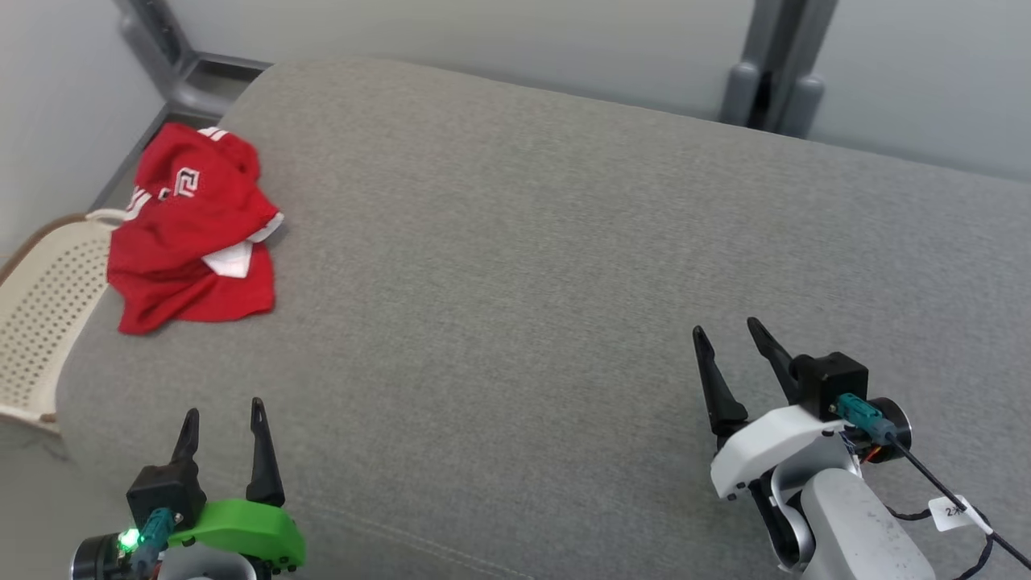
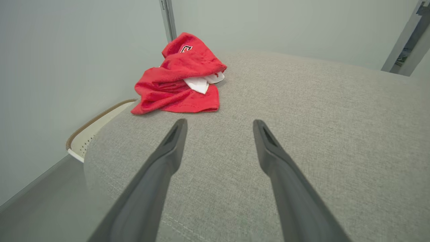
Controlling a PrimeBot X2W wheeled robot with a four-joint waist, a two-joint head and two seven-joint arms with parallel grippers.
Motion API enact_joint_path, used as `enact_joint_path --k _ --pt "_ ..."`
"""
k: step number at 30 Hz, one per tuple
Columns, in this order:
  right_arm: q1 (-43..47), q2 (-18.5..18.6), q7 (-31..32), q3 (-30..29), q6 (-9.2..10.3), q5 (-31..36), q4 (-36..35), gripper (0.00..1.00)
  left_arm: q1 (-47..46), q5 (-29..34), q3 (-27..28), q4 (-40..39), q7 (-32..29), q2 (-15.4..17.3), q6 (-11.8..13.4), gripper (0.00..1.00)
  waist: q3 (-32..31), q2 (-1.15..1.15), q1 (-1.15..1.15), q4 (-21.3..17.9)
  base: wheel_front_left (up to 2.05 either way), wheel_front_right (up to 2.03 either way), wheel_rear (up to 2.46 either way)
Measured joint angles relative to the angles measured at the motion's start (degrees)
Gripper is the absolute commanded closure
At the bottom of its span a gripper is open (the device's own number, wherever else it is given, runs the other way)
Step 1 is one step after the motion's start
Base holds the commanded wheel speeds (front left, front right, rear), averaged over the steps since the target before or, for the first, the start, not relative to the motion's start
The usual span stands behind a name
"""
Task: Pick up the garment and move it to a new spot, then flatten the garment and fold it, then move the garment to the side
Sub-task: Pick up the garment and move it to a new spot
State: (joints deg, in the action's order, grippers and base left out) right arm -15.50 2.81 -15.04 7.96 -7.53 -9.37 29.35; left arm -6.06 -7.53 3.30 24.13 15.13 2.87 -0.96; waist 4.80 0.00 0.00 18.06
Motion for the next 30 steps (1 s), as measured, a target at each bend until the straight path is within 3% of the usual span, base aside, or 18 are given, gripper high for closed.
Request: enact_joint_path --k 8,14,23,30 --pt "-0.56 -0.02 0.00 2.75 0.00 -0.02 0.62 0.00 2.27 -1.97 2.04 -0.24 0.00 0.02 0.99 0.00 0.74 0.00 0.00 9.21 0.00 0.00 0.00" --pt "-1.30 -0.09 -0.01 3.34 0.00 1.34 1.24 0.00 2.66 -2.53 2.34 0.04 0.00 0.04 0.69 0.00 2.24 0.00 0.00 12.55 0.00 0.00 0.00" --pt "-3.36 -0.05 0.00 2.36 0.00 5.43 0.51 0.00 -6.30 -3.09 6.27 5.19 -0.01 0.24 -2.03 0.00 6.80 0.00 0.00 11.62 0.00 0.00 0.00" --pt "-6.38 -0.02 0.00 2.96 0.00 9.61 -2.89 0.00 -17.55 -2.53 9.90 9.81 0.00 3.41 -4.20 0.00 11.79 0.00 0.00 8.07 0.00 0.00 0.00"
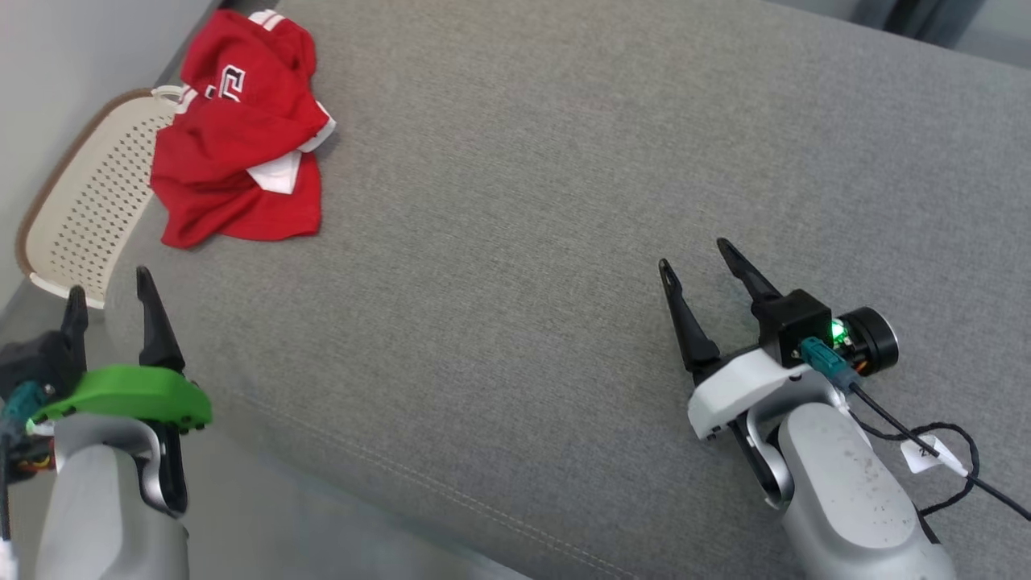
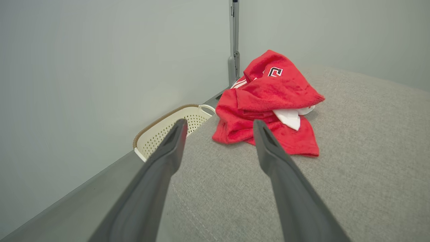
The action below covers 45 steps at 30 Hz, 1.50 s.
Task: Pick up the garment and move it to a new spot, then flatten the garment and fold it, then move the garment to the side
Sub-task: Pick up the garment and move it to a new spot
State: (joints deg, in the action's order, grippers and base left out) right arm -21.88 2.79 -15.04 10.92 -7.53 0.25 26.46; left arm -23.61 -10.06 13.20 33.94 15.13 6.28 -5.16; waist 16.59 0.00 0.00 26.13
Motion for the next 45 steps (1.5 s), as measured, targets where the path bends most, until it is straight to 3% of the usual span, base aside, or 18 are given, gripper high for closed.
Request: enact_joint_path --k 7,12,28,29,30,31,38,45 --pt "-1.94 0.01 -0.01 0.97 0.00 -0.01 -6.68 0.00 -10.87 0.09 1.20 7.60 -0.01 2.99 -1.25 0.00 5.96 0.00 0.00 -3.65 0.00 0.00 0.00" --pt "-2.85 0.03 -0.01 1.90 0.00 0.58 -9.25 0.00 -17.28 0.33 1.56 14.21 -0.01 6.90 -1.65 0.00 10.15 0.00 -0.01 -6.26 0.00 0.00 0.00" --pt "-2.82 -0.09 -0.03 3.20 -0.01 0.90 -19.16 0.00 -27.69 -2.54 3.60 29.96 -0.53 12.61 -1.52 0.00 18.66 0.00 -0.01 -14.64 0.00 0.00 0.00" --pt "-2.79 -0.04 -0.03 3.15 -0.01 0.89 -19.74 0.00 -28.12 -2.69 3.67 30.97 -0.66 12.87 -1.51 0.26 18.91 0.00 -0.01 -15.11 0.00 0.00 0.00" --pt "-2.76 0.08 -0.03 3.16 -0.01 0.87 -20.14 0.00 -28.56 -3.07 3.65 31.79 -0.75 13.03 -1.49 0.69 19.11 0.00 -0.01 -15.58 0.00 0.00 0.00" --pt "-2.70 0.10 -0.03 3.00 -0.01 0.63 -20.56 0.00 -28.87 -3.05 3.53 32.53 -1.10 13.23 -1.49 1.00 19.22 0.00 -0.01 -15.93 0.00 0.00 0.00" --pt "-2.02 0.22 -0.03 2.50 0.00 -0.09 -22.06 0.00 -30.03 -3.02 2.57 33.76 -0.54 14.39 -1.56 1.00 19.10 0.00 -0.01 -17.42 0.00 0.00 0.00" --pt "-1.55 0.18 -0.01 0.71 0.00 -1.87 -21.63 0.00 -30.74 -1.31 1.27 19.12 -0.10 14.88 -1.96 1.00 16.54 0.00 0.00 -17.35 0.00 0.00 0.00"
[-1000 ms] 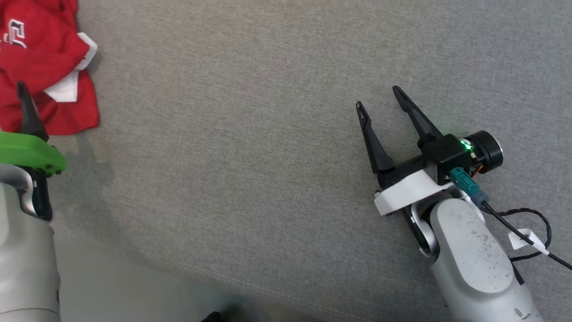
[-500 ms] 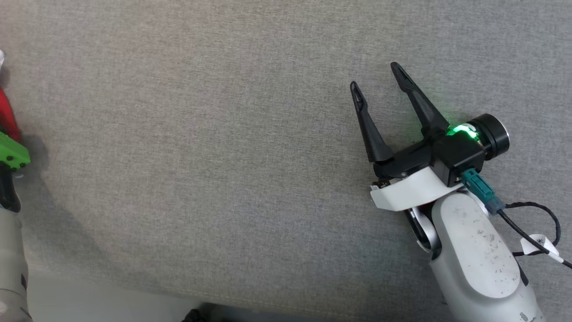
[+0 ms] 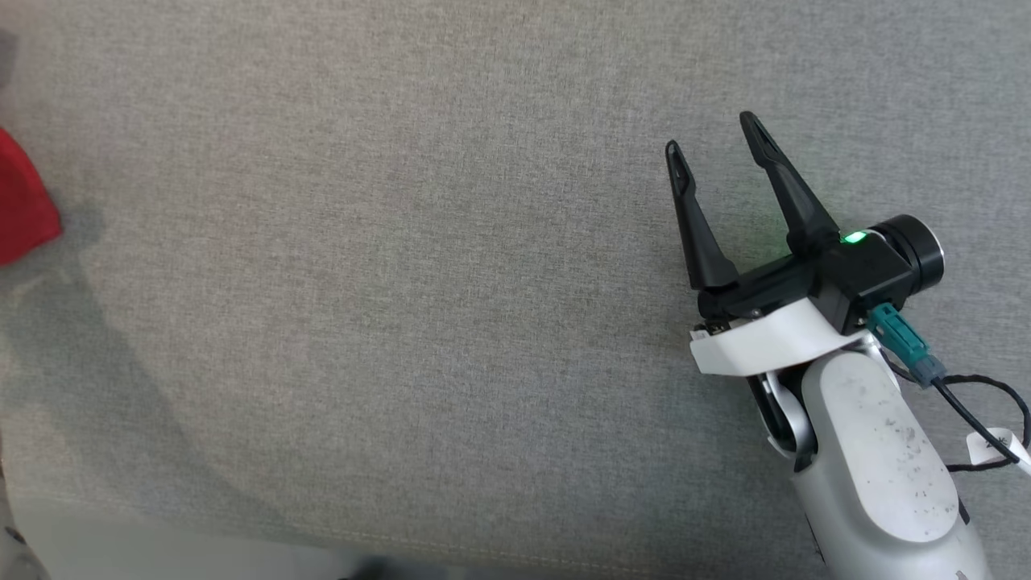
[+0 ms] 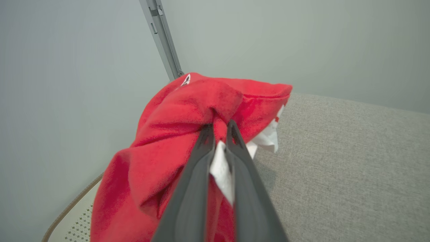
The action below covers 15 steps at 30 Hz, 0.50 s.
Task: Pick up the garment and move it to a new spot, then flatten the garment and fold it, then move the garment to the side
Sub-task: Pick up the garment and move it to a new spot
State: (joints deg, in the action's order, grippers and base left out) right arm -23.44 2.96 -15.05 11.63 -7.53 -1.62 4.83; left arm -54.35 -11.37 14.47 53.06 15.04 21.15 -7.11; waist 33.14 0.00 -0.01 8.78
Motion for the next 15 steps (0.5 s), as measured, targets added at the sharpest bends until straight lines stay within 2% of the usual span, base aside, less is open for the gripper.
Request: enact_joint_path --k 6,15 --pt "2.21 -0.03 0.00 -0.54 0.00 -3.91 0.38 0.00 0.28 -0.65 -5.05 -9.90 -0.01 -2.25 -0.20 1.00 -3.80 0.00 0.00 -0.58 0.00 0.00 0.00" --pt "4.71 -0.07 0.00 -1.11 0.00 -9.02 0.12 0.00 0.09 -6.81 -19.63 -17.57 -0.01 -6.94 -0.26 1.00 -8.78 0.00 0.00 -4.90 0.00 0.00 0.00"
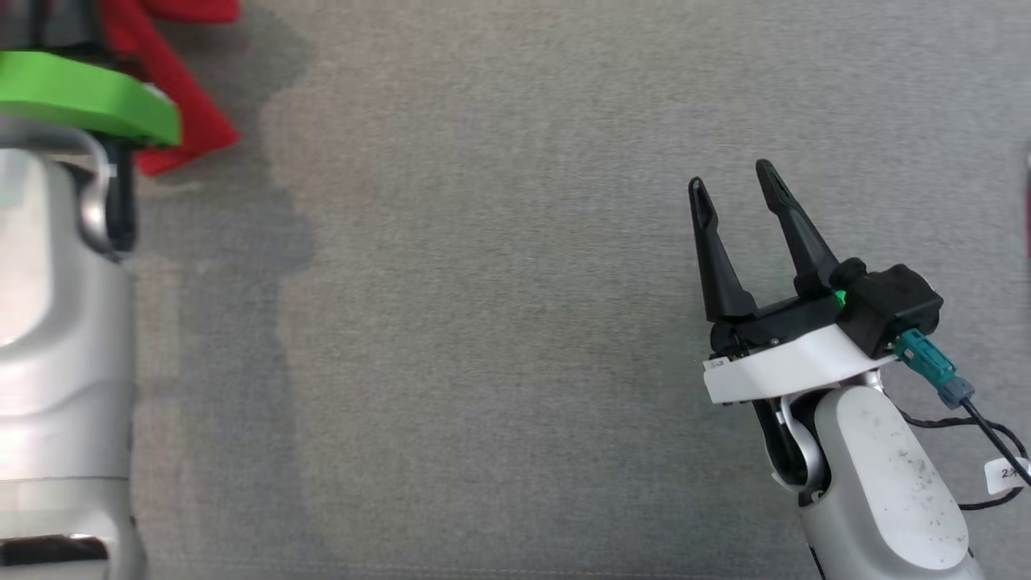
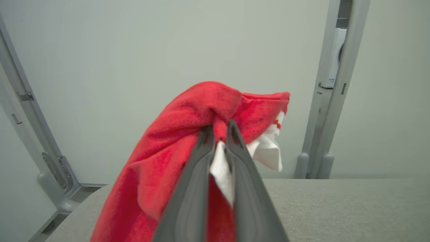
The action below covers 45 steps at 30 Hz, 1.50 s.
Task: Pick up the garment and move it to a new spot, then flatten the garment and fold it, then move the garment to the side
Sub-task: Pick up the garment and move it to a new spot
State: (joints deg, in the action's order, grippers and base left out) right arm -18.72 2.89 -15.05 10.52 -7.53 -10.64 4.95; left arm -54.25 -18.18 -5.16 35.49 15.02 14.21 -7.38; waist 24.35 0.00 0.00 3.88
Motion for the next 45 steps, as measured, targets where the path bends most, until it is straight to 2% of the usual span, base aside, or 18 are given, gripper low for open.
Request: enact_joint_path --k 3,9,13,17,18,19,23,27,30,34,37,40,45 --pt "0.60 0.02 0.00 -0.26 0.00 -1.00 0.00 0.00 0.34 -1.42 -4.55 -0.78 0.00 -2.36 0.00 1.00 -1.09 0.00 0.00 -2.31 0.00 0.00 0.00" --pt "1.55 0.02 0.00 -0.69 0.00 -2.98 -0.01 0.00 2.77 -3.39 -17.26 -0.99 0.00 -7.17 -0.01 1.00 -2.70 0.00 0.00 -7.55 0.00 0.00 0.00" --pt "2.56 0.03 0.00 -0.71 0.00 -3.96 0.18 0.00 4.60 -4.59 -21.76 -1.71 0.00 -9.43 -0.01 1.00 -3.55 0.00 0.00 -11.24 0.00 0.00 0.00" --pt "3.28 0.01 0.00 0.10 0.00 -4.02 0.23 0.00 6.94 -3.22 -25.07 -2.71 0.01 -10.43 -0.01 0.98 -4.28 0.00 0.00 -14.63 0.00 0.00 0.00" --pt "3.36 0.00 0.00 0.10 0.00 -4.11 0.27 0.00 7.77 -3.04 -25.70 -2.54 0.01 -10.59 -0.01 0.18 -4.45 0.00 0.00 -15.27 0.00 0.00 0.00" --pt "3.48 0.02 0.00 0.02 0.00 -4.24 0.31 0.00 8.84 -3.01 -26.20 -2.38 0.00 -10.84 -0.01 0.00 -4.66 0.00 0.00 -15.94 0.00 0.00 0.00" --pt "4.36 0.02 0.00 -0.54 0.00 -4.36 0.96 0.00 12.77 -2.29 -26.04 -2.59 0.01 -11.25 0.19 0.00 -5.96 0.00 0.00 -17.33 0.00 0.00 0.00" --pt "4.37 0.01 0.00 -1.08 0.00 -4.58 1.23 0.00 18.64 -1.64 -22.38 -4.22 0.04 -11.25 1.94 0.00 -7.48 0.00 0.00 -17.05 0.00 0.00 0.00" --pt "4.38 -0.01 0.00 -1.68 0.00 -4.55 1.77 0.00 23.17 2.14 -20.14 -7.28 0.10 -9.26 2.86 0.00 -8.31 0.00 0.00 -16.03 0.00 0.00 0.00" --pt "4.52 -0.01 0.00 -2.66 0.00 -3.76 2.90 0.00 30.80 3.71 -14.16 -10.24 0.10 -6.44 4.30 0.00 -9.79 0.00 0.00 -14.51 0.00 0.00 0.00" --pt "5.50 -0.02 0.00 -3.13 0.00 -3.12 3.99 0.00 35.24 4.38 -9.70 -12.73 0.11 -5.67 5.22 0.00 -11.04 0.00 0.00 -13.24 0.00 0.00 0.00" --pt "6.39 -0.02 0.00 -3.74 0.00 -2.44 5.28 0.00 39.85 5.33 -5.16 -15.92 0.11 -5.76 6.60 0.00 -12.38 0.00 0.00 -11.98 0.00 0.00 0.00" --pt "8.55 -0.02 0.00 -4.49 0.00 -1.77 7.23 0.00 47.46 6.88 1.08 -18.69 0.10 -7.22 7.15 0.00 -14.96 0.00 0.00 -10.03 0.00 0.00 0.00"
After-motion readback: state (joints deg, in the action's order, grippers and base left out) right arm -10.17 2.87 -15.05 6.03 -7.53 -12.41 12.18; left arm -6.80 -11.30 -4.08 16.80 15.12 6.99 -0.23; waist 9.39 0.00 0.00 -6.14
